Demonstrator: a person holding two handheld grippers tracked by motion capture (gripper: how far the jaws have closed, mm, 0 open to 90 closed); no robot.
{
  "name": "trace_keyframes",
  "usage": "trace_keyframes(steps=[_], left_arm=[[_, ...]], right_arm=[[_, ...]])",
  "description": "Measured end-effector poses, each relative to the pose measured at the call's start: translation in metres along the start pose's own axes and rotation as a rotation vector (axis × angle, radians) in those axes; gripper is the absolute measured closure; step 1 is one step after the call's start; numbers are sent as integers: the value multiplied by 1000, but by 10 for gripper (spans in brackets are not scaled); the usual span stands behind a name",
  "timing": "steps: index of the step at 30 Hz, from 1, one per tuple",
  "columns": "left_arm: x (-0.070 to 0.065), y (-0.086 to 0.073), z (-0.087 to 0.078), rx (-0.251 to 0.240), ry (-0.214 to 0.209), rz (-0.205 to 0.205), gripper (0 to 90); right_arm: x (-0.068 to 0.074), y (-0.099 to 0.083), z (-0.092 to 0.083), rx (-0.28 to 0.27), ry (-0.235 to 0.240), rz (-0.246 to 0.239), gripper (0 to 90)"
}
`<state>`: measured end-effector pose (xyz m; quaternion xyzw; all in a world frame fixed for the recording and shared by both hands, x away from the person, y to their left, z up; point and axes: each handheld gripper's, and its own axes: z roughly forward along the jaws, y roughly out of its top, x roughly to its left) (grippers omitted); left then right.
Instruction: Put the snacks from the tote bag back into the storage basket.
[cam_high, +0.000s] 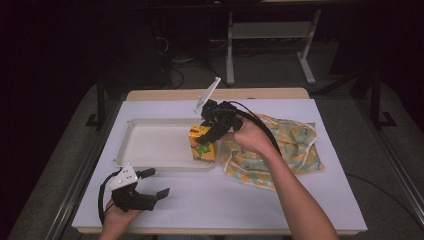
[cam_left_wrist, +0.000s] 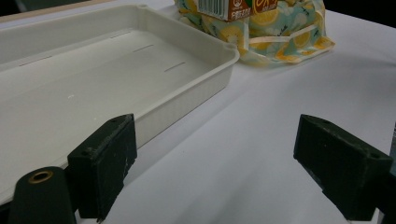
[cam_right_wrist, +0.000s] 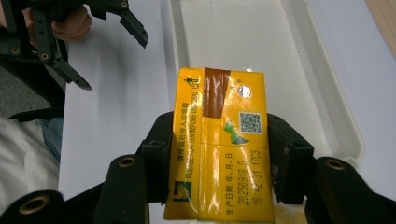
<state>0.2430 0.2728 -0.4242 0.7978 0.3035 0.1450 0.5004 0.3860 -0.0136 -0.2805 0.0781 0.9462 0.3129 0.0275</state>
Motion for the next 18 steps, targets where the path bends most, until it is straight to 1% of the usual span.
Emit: trace_keyframes(steps=[2, 6, 8, 10, 13, 14, 18], left_arm=[[0, 0, 0, 0, 0, 0, 132], [0, 0, -1, -5, 2, -9, 130], [0, 0, -1, -4, 0, -6, 130], [0, 0, 0, -1, 0, -1, 131], [0, 0, 0, -3, -1, 0, 131], [0, 0, 0, -1, 0, 3, 131], [1, 0, -1, -4, 2, 4, 130]], right_arm=[[0, 1, 1, -1, 2, -1, 495], [1, 6, 4, 3, 7, -17, 495], [1, 7, 6, 0, 16, -16, 495], [0, 8, 8, 2, 14, -25, 495], [0, 10, 10, 5, 18, -17, 495], [-1, 11, 11, -1, 17, -28, 495], [-1, 14, 15, 0, 24, -28, 495]])
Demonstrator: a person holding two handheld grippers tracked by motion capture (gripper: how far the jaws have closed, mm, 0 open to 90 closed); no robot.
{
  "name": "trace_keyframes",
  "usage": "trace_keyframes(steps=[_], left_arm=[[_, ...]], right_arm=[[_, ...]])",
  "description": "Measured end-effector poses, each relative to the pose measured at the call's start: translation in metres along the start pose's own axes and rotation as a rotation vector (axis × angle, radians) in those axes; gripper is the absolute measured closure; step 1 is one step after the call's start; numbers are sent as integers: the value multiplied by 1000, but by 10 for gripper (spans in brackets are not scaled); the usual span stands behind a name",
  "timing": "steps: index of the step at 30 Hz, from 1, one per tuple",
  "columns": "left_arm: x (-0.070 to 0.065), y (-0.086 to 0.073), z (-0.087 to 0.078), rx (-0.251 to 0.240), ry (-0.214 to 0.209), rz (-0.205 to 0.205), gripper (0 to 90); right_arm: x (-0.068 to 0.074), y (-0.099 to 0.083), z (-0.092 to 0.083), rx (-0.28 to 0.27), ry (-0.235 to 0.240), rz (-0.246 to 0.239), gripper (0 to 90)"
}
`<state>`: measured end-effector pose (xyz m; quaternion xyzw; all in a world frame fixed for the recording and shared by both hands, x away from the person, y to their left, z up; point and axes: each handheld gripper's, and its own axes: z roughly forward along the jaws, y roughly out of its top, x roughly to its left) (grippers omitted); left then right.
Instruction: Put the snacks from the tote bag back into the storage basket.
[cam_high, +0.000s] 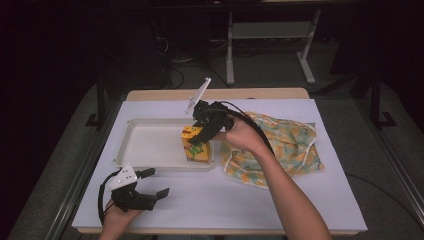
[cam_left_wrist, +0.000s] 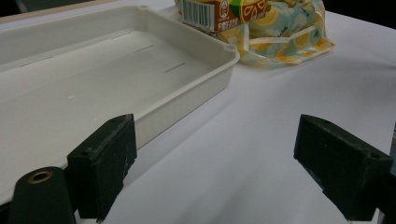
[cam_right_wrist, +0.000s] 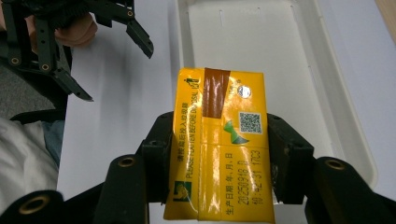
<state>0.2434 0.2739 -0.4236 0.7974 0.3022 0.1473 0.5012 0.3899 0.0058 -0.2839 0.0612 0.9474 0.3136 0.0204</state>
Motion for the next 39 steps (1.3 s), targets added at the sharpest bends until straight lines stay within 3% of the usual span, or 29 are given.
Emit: trace_keyframes(steps=[1, 30, 39], left_arm=[[-1, 0, 0, -1, -1, -18, 131], [-1, -1, 0, -3, -3, -22, 131], [-1, -1, -1, -3, -2, -18, 131]], right_arm=[[0, 1, 1, 2, 2, -3, 495], [-7, 11, 29, 21, 36, -21, 495], [-10, 11, 36, 31, 37, -7, 494]])
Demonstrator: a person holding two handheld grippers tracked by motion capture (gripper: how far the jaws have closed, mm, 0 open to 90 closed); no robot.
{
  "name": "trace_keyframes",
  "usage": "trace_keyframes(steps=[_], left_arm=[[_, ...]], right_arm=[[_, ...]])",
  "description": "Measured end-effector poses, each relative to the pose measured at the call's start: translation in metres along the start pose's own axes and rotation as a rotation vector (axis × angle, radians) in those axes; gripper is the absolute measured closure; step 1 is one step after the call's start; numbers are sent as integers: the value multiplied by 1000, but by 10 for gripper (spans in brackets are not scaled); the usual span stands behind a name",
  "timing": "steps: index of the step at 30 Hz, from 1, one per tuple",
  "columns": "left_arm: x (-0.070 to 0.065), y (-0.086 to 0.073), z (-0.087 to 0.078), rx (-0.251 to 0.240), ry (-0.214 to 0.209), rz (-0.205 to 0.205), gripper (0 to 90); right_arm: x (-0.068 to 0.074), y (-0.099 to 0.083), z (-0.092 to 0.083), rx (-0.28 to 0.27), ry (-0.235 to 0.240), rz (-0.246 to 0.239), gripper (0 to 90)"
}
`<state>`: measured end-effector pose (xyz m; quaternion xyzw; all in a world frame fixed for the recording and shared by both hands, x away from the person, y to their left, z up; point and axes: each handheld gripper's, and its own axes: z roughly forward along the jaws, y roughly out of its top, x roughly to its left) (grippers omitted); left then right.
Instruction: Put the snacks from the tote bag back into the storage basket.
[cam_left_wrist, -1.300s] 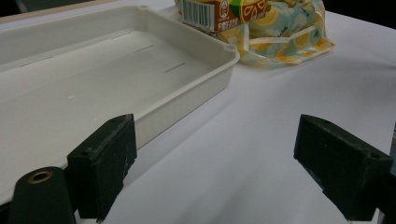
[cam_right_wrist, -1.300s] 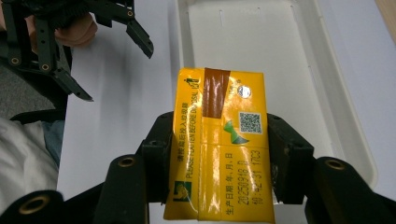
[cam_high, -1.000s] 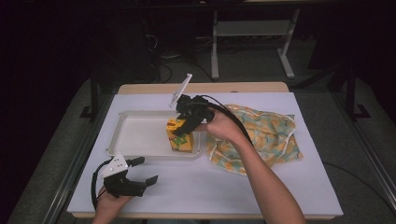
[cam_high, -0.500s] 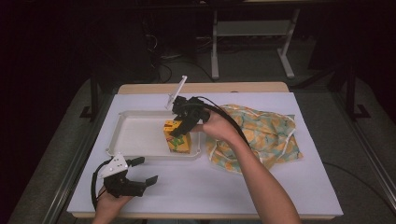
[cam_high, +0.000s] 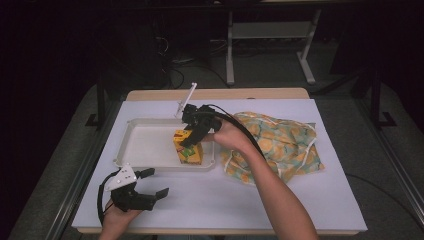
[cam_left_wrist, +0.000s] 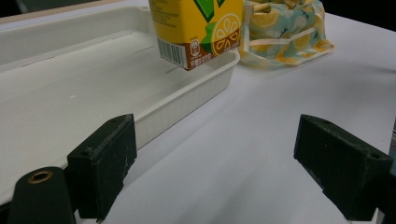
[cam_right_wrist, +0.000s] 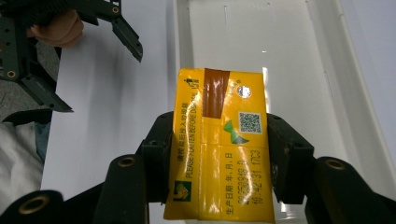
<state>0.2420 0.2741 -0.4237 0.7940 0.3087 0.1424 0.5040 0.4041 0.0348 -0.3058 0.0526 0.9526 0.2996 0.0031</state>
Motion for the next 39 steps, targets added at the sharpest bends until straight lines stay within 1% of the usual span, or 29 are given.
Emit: trace_keyframes(steps=[2, 4, 8, 10, 15, 16, 22, 29, 31, 39], left_arm=[[-1, 0, 0, -1, -1, -4, 131], [-1, 0, 0, -1, -1, -4, 131], [0, 0, 0, 2, -1, -4, 131], [-1, 0, 0, 0, -2, -4, 131], [0, 0, 0, 2, -1, -3, 131], [0, 0, 0, 1, 0, 1, 130], [0, 0, -1, 2, 0, 0, 131], [-1, 0, 0, 0, -3, -6, 131], [-1, 0, 0, -2, -2, -5, 130], [-1, 0, 0, -4, -3, -5, 130]], right_arm=[[-1, 0, 1, -2, 1, 8, 494], [-2, 0, 2, 0, -3, 2, 494], [-4, -1, 3, 6, -3, 11, 494], [-5, -2, 4, 10, -8, 4, 494], [-7, -3, 8, 6, 0, 2, 494], [-7, -4, 8, 8, 0, 6, 494], [-10, -7, 12, 11, -2, 8, 494], [-11, -8, 15, 14, -6, 15, 494], [-12, -8, 16, 16, -4, 8, 494], [-13, -9, 20, 20, -9, 8, 494]])
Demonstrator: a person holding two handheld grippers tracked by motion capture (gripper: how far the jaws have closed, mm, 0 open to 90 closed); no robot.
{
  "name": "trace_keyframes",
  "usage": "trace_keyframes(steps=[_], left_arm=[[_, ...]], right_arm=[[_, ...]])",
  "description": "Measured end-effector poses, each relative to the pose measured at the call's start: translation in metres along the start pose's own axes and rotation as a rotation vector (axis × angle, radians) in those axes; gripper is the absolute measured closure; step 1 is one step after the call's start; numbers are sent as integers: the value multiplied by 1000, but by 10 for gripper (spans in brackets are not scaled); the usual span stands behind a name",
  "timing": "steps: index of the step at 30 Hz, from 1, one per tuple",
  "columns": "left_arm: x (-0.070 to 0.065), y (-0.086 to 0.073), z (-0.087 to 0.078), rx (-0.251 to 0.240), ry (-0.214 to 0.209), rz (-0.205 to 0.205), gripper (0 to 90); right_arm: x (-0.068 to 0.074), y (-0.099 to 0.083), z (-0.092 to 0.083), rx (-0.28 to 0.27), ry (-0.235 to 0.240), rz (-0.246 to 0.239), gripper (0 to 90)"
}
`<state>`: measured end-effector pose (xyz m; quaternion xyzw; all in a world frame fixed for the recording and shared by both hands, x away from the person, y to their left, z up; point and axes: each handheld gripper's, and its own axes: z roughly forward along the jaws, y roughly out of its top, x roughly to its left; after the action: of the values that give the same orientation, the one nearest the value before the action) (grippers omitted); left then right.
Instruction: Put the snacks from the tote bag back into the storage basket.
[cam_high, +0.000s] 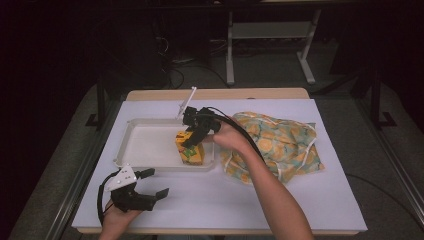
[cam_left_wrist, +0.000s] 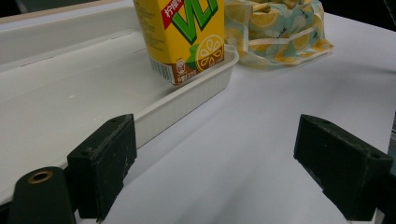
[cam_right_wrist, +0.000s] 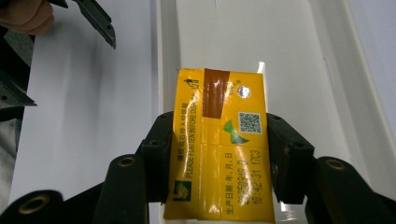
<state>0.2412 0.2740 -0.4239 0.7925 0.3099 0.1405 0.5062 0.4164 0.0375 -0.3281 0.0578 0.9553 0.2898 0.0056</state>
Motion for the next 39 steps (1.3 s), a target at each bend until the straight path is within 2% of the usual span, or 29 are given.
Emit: trace_keyframes(steps=[9, 13, 23, 39], left_arm=[[-1, 0, 0, 2, 2, -2, 131], [0, 0, -1, 8, 2, 11, 130], [0, 0, 0, -2, 1, -3, 131], [1, 0, -1, 7, 3, 8, 131]], right_arm=[[-2, -3, 4, 5, -10, 12, 493], [-4, -4, 7, 13, -8, 12, 493], [-5, -7, 16, 30, -10, 10, 493], [-7, -10, 19, 11, -9, 7, 492]])
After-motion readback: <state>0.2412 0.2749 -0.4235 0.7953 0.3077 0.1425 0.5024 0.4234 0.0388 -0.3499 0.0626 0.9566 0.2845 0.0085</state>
